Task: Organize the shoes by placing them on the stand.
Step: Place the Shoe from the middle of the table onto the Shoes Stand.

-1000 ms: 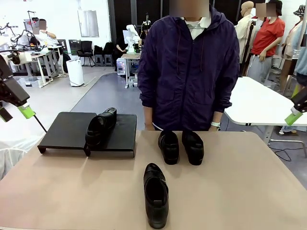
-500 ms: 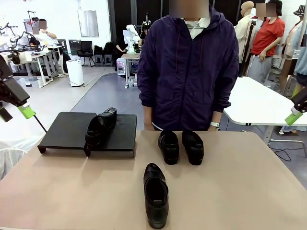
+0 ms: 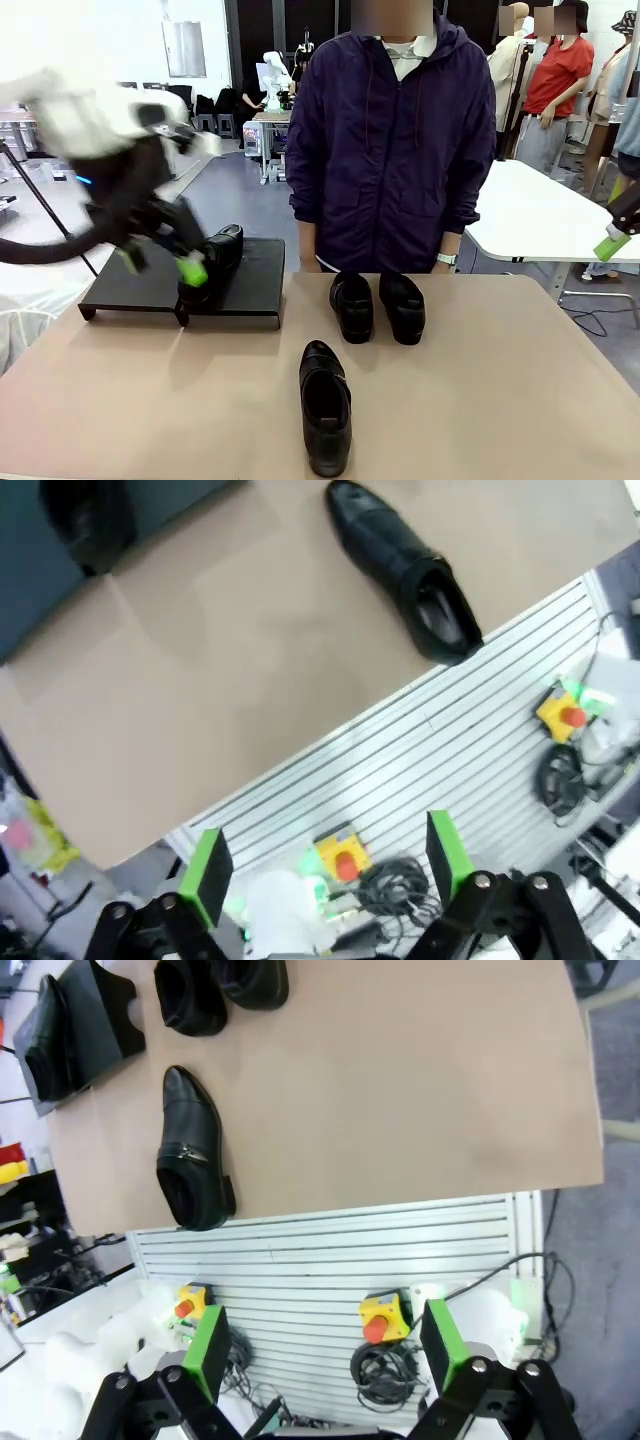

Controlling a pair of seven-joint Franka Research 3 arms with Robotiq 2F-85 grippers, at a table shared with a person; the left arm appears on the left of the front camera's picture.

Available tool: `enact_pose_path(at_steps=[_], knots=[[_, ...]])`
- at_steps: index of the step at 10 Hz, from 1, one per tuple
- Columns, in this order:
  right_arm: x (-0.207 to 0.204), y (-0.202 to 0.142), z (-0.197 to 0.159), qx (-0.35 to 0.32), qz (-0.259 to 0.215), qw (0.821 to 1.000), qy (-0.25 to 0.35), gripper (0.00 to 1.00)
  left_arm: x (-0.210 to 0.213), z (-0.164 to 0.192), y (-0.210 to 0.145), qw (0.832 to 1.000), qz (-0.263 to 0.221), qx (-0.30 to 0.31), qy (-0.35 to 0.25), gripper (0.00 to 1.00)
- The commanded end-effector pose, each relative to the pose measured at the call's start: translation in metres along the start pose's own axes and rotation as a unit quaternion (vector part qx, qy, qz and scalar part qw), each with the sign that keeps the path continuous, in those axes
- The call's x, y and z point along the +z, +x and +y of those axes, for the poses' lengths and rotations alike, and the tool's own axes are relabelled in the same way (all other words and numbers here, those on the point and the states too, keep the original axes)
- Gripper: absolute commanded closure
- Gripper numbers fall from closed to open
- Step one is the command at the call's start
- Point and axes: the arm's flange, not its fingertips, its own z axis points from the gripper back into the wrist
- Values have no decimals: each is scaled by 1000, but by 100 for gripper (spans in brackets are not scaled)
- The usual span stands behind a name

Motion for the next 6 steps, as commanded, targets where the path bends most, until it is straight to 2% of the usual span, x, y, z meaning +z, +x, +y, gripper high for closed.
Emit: enact_pose_path(at_steps=[1,3,4,6], knots=[[3,1,1,6,4,1000,9,0,-37,-29,23,999,30,15,32,0],[3,1,1,6,4,1000,9,0,-78,-81,30,999,17,17,24,0],[3,1,1,6,4,1000,9,0,-52,-59,14,999,25,3,22,0],[3,1,1,6,4,1000,9,0,-52,-59,14,999,25,3,22,0]])
